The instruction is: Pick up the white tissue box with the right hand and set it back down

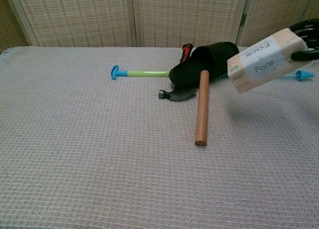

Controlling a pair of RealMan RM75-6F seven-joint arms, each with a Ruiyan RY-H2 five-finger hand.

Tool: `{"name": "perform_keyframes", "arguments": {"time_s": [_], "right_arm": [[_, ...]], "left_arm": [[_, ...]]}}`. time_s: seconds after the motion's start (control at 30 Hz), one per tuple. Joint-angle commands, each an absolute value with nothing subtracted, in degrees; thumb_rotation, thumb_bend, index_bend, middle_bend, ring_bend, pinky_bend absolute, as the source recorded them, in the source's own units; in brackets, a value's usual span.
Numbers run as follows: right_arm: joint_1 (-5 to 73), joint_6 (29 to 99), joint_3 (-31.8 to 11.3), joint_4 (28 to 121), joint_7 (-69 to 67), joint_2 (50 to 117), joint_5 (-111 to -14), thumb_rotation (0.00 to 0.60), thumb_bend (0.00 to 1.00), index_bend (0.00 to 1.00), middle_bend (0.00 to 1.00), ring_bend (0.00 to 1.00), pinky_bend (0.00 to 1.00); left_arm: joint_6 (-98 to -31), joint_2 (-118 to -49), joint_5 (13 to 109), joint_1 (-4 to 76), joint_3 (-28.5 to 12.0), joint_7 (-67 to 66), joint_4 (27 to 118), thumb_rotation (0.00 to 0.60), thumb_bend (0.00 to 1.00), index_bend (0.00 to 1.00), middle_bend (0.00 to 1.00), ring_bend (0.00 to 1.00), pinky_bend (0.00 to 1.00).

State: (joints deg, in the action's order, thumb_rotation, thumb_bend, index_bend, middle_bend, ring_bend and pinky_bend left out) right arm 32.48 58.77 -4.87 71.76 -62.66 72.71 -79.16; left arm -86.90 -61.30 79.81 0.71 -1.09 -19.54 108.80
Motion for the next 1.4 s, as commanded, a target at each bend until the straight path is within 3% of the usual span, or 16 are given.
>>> {"name": "perform_keyframes", "arguments": {"time_s": [0.03,0.33,0.73,0.9,1.2,1.4], "right_arm": [[29.95,58.11,-2.19,54.58,-65.3,82.66,-87.77,0.6,0.31,0.43,0.46,0.25,0.0],[30.67,59.31,-3.62,49.44,-53.53,88.5,-86.43,0.6,0.31,0.42,0.46,0.23,0.0],[31.23,59.28,-4.09,48.01,-47.44,89.92,-85.74,0.6,0.31,0.41,0.46,0.23,0.0],[31.02,56.25,-4.57,50.63,-41.19,87.93,-83.15,0.6,0.3,0.38,0.46,0.21,0.0],[30.77,51.3,-6.06,57.41,-32.49,84.24,-77.94,0.6,0.03,0.23,0.39,0.16,0.0],[30.9,48.28,-6.45,59.24,-29.57,83.21,-75.62,0.6,0.0,0.18,0.34,0.13,0.0]], "left_arm": [[-86.65,-61.4,79.6,0.82,-1.08,-19.8,108.74,0.6,0.4,0.07,0.0,0.0,0.17],[-86.34,-61.47,79.01,1.02,-1.21,-20.14,108.68,0.6,0.4,0.07,0.0,0.0,0.17],[-86.41,-61.33,79.03,1.0,-1.15,-19.99,108.7,0.6,0.4,0.07,0.0,0.0,0.17],[-86.51,-61.3,79.19,0.96,-1.07,-19.97,108.72,0.6,0.4,0.07,0.0,0.0,0.17],[-86.63,-61.47,79.23,0.94,-1.0,-20.44,108.79,0.6,0.4,0.07,0.0,0.0,0.17],[-86.68,-61.45,79.33,0.92,-0.92,-20.57,108.84,0.6,0.4,0.07,0.0,0.0,0.17]]}}
